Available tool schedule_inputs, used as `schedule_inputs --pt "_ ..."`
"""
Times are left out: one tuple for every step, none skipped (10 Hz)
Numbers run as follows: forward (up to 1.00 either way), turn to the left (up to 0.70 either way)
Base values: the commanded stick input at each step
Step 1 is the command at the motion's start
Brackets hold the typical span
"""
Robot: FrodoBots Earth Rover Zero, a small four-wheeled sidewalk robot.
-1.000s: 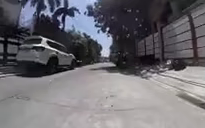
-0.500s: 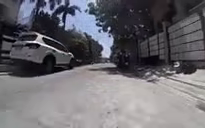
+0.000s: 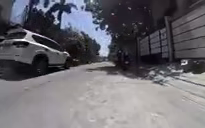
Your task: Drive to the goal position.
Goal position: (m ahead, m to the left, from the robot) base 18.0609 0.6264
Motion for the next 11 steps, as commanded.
schedule_inputs --pt "1.00 0.00" --pt "1.00 0.00" --pt "1.00 0.00" --pt "1.00 0.00" --pt "1.00 0.00" --pt "1.00 -0.13" --pt "1.00 -0.40" --pt "1.00 -0.40" --pt "1.00 -0.40" --pt "1.00 -0.21" --pt "1.00 0.00"
